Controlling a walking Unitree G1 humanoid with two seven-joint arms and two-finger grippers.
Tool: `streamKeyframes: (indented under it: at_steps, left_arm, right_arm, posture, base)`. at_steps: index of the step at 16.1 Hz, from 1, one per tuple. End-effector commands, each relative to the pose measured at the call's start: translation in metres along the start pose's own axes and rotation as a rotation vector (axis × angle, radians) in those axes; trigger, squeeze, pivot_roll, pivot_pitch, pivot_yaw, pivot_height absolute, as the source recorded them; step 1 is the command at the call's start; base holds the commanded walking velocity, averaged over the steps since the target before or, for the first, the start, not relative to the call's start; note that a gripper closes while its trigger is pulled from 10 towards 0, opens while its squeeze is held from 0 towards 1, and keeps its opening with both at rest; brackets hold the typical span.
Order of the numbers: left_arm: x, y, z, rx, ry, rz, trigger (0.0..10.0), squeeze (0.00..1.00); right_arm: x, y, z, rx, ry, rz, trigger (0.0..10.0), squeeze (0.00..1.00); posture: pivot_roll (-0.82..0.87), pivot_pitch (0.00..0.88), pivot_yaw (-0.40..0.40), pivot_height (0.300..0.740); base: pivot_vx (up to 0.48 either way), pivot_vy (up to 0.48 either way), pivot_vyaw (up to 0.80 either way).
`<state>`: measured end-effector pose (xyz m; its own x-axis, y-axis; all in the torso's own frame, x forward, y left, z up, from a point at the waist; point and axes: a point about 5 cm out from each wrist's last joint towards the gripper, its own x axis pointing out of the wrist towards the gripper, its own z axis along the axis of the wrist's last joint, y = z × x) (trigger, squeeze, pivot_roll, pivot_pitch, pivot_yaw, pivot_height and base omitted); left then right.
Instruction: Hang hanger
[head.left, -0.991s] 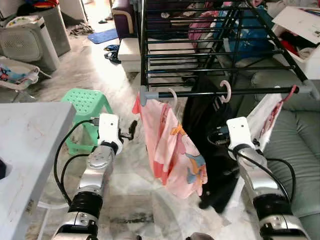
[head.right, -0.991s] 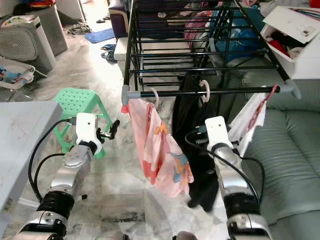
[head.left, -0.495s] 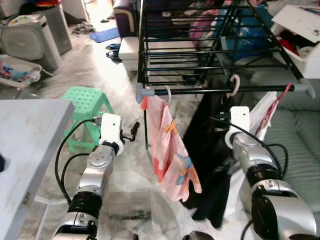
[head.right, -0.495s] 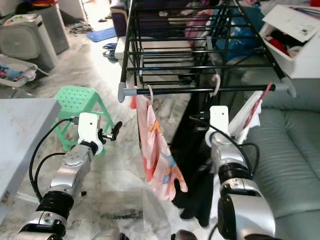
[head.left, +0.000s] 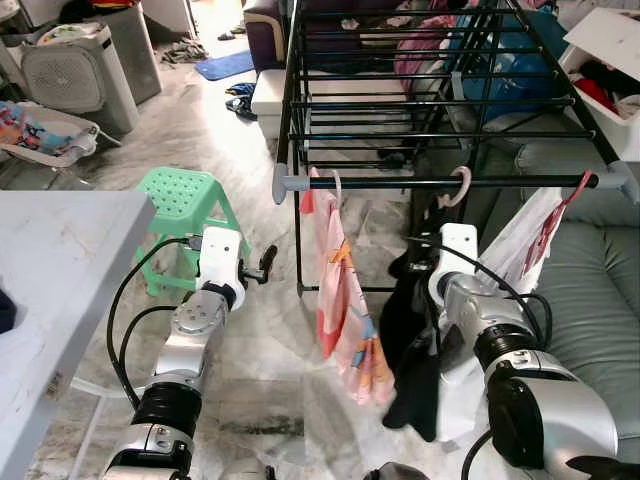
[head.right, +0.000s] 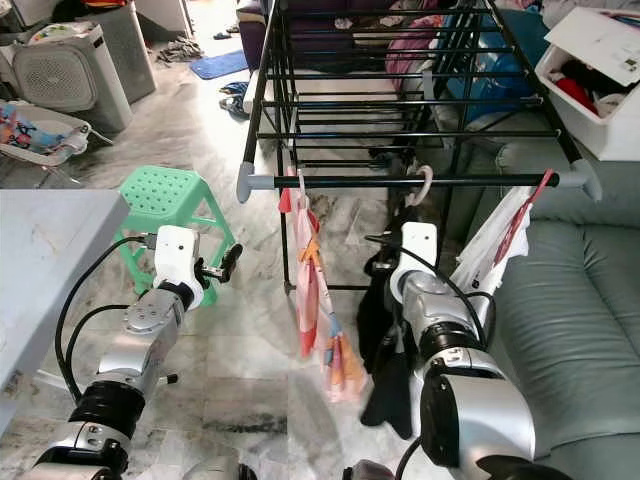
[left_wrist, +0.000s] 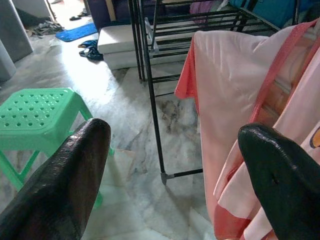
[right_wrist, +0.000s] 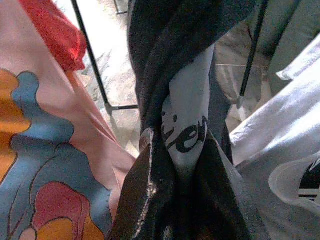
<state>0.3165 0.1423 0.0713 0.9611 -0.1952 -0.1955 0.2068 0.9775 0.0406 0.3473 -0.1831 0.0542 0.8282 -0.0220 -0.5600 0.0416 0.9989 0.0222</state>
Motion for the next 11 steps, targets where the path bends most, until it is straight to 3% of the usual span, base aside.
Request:
streamKeyframes:
  at_steps: [1,4,5,7,11]
  left_arm:
    - [-0.001,0.004,0.003,0.022,-0.009,0.021,10.0,0.0]
    - [0.0,0.003,0.003,0.006,-0.009,0.018,10.0,0.0]
    - [0.0,0.004,0.002,0.024,-0.001,0.026,10.0,0.0]
    - [0.0,0.005,0.002,0.017,-0.002,0.042,10.0,0.0]
    - [0.0,0.005,0.001,0.006,-0.006,0.043,10.0,0.0]
  right_arm:
    - [0.0,0.003,-0.006,-0.057,0.02,0.009,10.0,0.0]
    - [0.0,-0.002,-0.007,-0.118,-0.003,-0.004,10.0,0.0]
    - [-0.001,-0.007,-0.005,-0.165,-0.035,-0.041,10.0,1.0]
    - [-0.002,-0.016,-0.006,-0.199,-0.072,-0.107,10.0,1.0]
    - [-0.011,-0.029,-0.002,-0.162,-0.194,-0.153,10.0,1.0]
  posture:
    - [0.02,0.0,0.038,0.74]
    - [0.01,0.0,0.036,0.74]
    - [0.01,0.0,0.034,0.74]
    - [0.01,0.0,0.031,0.74]
    - [0.0,0.0,0.029,0.74]
  base:
    - [0.0,0.0,0.0]
    - [0.0,0.0,0.0]
    - [0.0,0.0,0.0]
    - [0.0,0.0,0.0]
    - [0.0,0.0,0.0]
